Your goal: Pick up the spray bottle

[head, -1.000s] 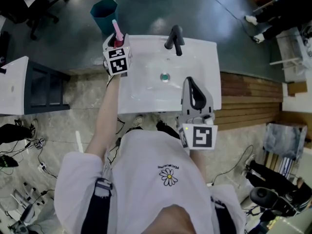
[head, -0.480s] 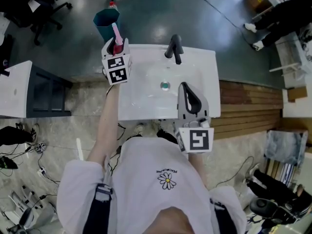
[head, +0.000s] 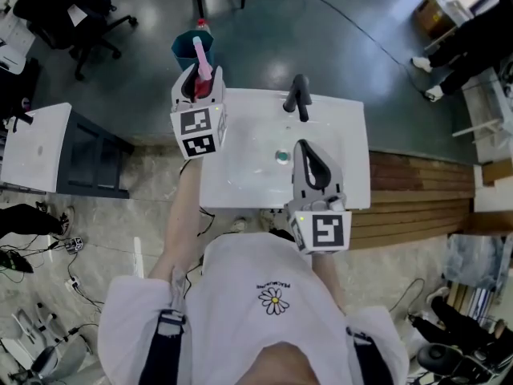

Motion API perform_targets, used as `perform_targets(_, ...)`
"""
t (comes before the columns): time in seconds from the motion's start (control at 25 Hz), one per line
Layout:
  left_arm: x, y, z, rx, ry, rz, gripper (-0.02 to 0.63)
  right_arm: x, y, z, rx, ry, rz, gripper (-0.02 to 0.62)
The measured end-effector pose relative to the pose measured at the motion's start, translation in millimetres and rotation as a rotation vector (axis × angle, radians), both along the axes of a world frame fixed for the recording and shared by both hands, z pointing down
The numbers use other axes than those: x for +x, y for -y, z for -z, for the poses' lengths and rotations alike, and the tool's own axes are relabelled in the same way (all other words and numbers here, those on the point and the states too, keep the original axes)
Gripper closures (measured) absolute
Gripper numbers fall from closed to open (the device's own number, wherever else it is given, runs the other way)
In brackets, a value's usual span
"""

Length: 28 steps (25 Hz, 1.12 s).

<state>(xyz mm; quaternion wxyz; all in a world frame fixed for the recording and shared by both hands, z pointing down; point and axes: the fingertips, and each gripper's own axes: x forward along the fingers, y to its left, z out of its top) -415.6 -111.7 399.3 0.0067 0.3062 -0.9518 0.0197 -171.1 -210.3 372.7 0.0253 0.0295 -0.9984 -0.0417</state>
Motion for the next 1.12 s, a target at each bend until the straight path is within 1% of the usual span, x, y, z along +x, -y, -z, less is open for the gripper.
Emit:
perform_targets(0.08,6,-4,11,0.001,0.02,0.0,0.422,-3,-3,-1,-0.001,-0.004,0.012,0.565)
perform_targets(0.28,22,-18,42,0.031,0.092,0.006,0.422,-15,-11,8,-0.015,0.042,0.041,0.566)
perform_targets(0.72,76,-53,99,0.083,0.224,0.016,0.425,-39,-35,9,-0.047,0.05,0.116,0.566)
perform_targets(0.92,100,-60,113,0.114,0.252,0.016,0.425,-49,-44,11,-0.055,0.062,0.144,0.565)
perform_targets(1.12,119,-68,114,0.117,0.263,0.034,0.423,-56,-48,10,-0.059,0.069,0.161,0.565)
